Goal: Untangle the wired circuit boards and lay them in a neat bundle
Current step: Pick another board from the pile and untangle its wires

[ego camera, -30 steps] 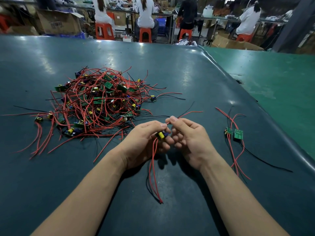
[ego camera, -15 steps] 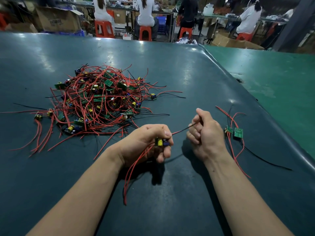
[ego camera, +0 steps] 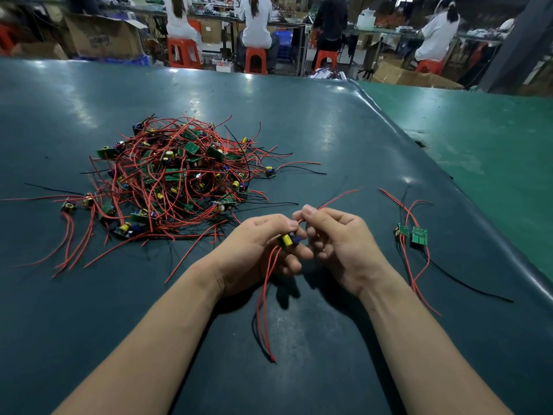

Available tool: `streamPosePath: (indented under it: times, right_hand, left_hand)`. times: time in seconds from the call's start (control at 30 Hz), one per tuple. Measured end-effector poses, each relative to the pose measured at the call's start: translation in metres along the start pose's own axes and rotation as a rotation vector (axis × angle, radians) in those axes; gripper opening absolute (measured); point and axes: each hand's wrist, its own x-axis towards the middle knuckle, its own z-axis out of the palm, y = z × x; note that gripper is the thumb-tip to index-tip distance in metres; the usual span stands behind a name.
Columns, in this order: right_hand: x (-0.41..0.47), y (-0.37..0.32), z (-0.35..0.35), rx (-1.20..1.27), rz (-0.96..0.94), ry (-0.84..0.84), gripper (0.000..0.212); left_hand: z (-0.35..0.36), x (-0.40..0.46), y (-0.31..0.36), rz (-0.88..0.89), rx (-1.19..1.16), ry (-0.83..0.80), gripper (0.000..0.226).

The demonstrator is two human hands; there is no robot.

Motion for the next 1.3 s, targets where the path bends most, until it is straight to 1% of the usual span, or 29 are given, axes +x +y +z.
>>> streamPosePath:
  times: [0.07,0.23,0.33,0.4,0.43,0.5,0.57,0.63,0.67,0.73,0.77,0.83,0.87,0.93,1.03,1.07,1.13,1.2,1.3]
  right_hand:
    - [0.003,-0.002,-0.002,0.118,-0.026,0.082,0.026]
    - [0.006,-0.009,-0.011,0.281,-0.12,0.268,0.027]
    - [0.008,-0.009,-0.013,0.378,-0.12,0.347,0.029]
    - [0.01,-0.011,-0.017,0.443,-0.106,0.402,0.029]
    - [0.01,-0.011,-0.018,0.426,-0.108,0.414,0.027]
    - [0.009,-0.006,-0.015,0.26,-0.152,0.398,0.02]
    - [0.006,0.003,-0.006,-0.06,-0.273,0.348,0.011]
    - [0.002,0.011,0.006,-0.341,-0.401,0.235,0.014]
    - [-0.001,0.014,0.011,-0.402,-0.439,0.158,0.017]
    - [-0.007,0.015,0.019,-0.42,-0.49,0.044,0.024]
    - [-0.009,0.015,0.02,-0.414,-0.505,0.025,0.027]
    - [-0.011,0.014,0.02,-0.399,-0.544,0.009,0.03]
    - [-0.012,0.013,0.022,-0.352,-0.558,-0.017,0.029]
    - [-0.014,0.011,0.023,-0.223,-0.527,-0.026,0.021]
    - [-0.015,0.006,0.023,-0.091,-0.452,0.051,0.019]
    - [-0.014,0.004,0.022,-0.059,-0.415,0.085,0.017]
    - [-0.012,0.003,0.022,0.008,-0.322,0.127,0.02]
    - [-0.01,0.003,0.023,0.092,-0.212,0.111,0.022]
    - [-0.007,0.002,0.023,0.225,-0.069,0.081,0.022]
  left_hand:
    - [-0.001,0.0,0.0,-0.003,0.023,-0.024,0.016]
    - [0.0,-0.004,0.004,-0.039,0.03,-0.097,0.02]
    - [0.0,-0.004,0.006,-0.04,0.004,-0.058,0.018]
    - [-0.001,-0.005,0.007,-0.02,-0.072,-0.019,0.016]
    - [-0.002,-0.006,0.007,-0.002,-0.115,0.001,0.017]
    - [-0.002,-0.006,0.006,0.049,-0.184,0.029,0.023]
    - [0.0,-0.004,0.007,0.105,-0.284,0.024,0.023]
    - [0.001,-0.004,0.007,0.139,-0.399,-0.008,0.021]
    - [-0.001,-0.005,0.008,0.151,-0.44,-0.022,0.022]
    - [-0.004,-0.006,0.008,0.171,-0.484,-0.017,0.026]
    - [-0.004,-0.006,0.009,0.188,-0.495,0.006,0.026]
    - [-0.003,-0.003,0.009,0.245,-0.501,0.098,0.019]
    - [-0.002,-0.002,0.008,0.278,-0.493,0.15,0.015]
    - [0.001,0.001,0.006,0.338,-0.449,0.221,0.01]
    - [0.003,0.006,0.001,0.407,-0.337,0.291,0.002]
    - [0.004,0.008,0.0,0.425,-0.3,0.328,0.005]
    - [0.004,0.01,-0.003,0.465,-0.211,0.409,0.023]
    - [0.003,0.011,-0.005,0.514,-0.104,0.46,0.036]
    - [0.004,0.01,-0.01,0.577,0.096,0.526,0.037]
